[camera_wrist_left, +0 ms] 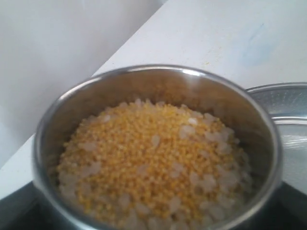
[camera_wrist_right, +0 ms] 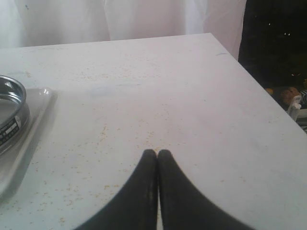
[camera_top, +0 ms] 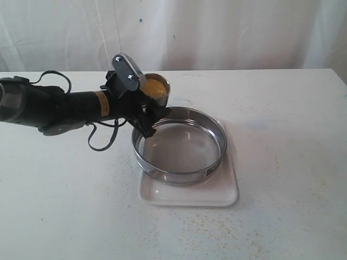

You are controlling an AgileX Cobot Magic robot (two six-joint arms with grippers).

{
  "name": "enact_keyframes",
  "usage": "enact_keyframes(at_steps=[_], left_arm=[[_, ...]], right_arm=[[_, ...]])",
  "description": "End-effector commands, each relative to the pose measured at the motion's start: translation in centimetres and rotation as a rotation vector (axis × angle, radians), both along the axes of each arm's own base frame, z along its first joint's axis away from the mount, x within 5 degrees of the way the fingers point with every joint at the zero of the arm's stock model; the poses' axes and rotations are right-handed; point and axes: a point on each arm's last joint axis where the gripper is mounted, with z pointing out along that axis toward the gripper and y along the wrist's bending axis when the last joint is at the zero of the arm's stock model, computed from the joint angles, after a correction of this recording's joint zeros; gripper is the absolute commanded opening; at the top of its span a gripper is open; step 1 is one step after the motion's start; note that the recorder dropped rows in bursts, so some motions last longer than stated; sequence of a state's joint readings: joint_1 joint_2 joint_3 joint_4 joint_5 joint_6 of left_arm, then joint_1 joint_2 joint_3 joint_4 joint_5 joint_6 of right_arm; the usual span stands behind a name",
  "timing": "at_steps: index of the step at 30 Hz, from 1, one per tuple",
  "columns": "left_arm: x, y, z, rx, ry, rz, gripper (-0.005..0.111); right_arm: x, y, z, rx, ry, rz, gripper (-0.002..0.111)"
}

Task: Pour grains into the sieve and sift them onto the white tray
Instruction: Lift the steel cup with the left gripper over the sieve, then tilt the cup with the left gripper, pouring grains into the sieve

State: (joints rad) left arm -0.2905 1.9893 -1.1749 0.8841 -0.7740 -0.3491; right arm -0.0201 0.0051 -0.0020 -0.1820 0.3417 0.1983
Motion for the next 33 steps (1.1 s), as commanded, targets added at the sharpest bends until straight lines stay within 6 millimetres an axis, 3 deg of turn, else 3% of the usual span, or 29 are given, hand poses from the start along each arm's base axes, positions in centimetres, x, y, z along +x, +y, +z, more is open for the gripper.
enact_keyframes(at_steps=[1,8,16,24,33], left_arm=[[1.1,-1.0,2.3,0.120,-0.053,0.033,0.000],[1.1,-1.6,2.2,0.295,-0.127,-0.078,0.000],[0.9,-2.0,2.0,0.326,-0.122,-0.086,0.000],[0.6,-2.3,1.1,0.603,-0.200,-0.137,0.000],[0.5,-2.4,1.1,0.712,-0.285,-0.198,0.000]], right_arm=[[0.0,0.0,0.0,-0.002,-0.009,0.002,0.000],[0.0,0.0,0.0,-0.002,-0.009,0.002,0.000],[0.0,0.0,0.0,-0.002,-0.009,0.002,0.000],[0.0,0.0,0.0,-0.002,-0.009,0.002,0.000],[0.0,0.0,0.0,-0.002,-0.009,0.002,0.000]])
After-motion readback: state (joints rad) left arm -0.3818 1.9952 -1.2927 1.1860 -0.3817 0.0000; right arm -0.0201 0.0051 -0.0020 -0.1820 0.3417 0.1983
